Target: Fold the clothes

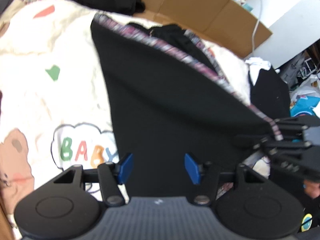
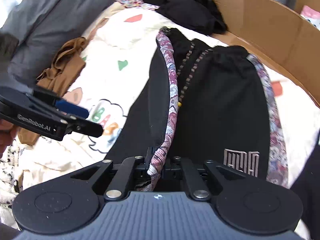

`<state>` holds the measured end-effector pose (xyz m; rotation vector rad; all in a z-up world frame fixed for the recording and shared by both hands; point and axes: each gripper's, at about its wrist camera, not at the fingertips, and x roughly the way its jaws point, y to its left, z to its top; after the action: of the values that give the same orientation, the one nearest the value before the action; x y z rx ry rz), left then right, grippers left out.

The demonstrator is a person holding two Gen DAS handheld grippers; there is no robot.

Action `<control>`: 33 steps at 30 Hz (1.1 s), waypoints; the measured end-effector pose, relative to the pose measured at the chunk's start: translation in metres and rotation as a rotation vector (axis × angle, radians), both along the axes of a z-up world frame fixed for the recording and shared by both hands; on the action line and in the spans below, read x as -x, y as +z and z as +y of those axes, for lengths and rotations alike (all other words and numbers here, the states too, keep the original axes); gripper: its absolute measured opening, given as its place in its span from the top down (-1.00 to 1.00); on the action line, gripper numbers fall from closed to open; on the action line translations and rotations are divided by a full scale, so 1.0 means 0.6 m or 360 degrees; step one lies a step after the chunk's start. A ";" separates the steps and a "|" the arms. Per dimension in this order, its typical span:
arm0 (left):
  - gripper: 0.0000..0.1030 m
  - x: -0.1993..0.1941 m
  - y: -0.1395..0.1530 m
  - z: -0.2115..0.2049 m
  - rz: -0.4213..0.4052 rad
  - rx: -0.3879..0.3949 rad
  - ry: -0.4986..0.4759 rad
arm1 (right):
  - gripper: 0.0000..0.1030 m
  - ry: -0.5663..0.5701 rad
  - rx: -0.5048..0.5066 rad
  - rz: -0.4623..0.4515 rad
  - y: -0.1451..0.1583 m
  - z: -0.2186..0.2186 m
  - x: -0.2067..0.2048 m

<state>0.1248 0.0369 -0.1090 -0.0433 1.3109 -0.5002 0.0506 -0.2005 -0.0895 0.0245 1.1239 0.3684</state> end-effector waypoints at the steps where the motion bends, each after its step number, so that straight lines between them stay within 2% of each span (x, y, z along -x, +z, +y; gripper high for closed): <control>1: -0.18 0.003 -0.009 0.001 0.0006 0.0006 0.0009 | 0.88 -0.0012 0.0005 0.0006 -0.003 -0.010 0.004; 8: -0.18 0.028 -0.068 0.005 0.0079 0.0003 0.0046 | 0.88 -0.0067 0.0026 0.0027 -0.017 -0.062 0.018; 17: -0.18 0.052 -0.111 0.011 0.0117 0.0003 0.0086 | 0.88 -0.0152 0.0057 0.0052 -0.032 -0.122 0.038; 24: -0.18 0.081 -0.144 0.002 0.0221 0.0069 0.0049 | 0.88 -0.0223 0.0097 0.0070 -0.047 -0.169 0.057; 33: -0.14 0.116 -0.142 0.010 0.0253 0.0207 0.0007 | 0.88 -0.0253 0.0160 0.0083 -0.062 -0.206 0.066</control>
<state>0.0552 0.0429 -0.1944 -0.1973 1.4315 -0.5870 0.0110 -0.3243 -0.1264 0.0349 1.1822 0.1698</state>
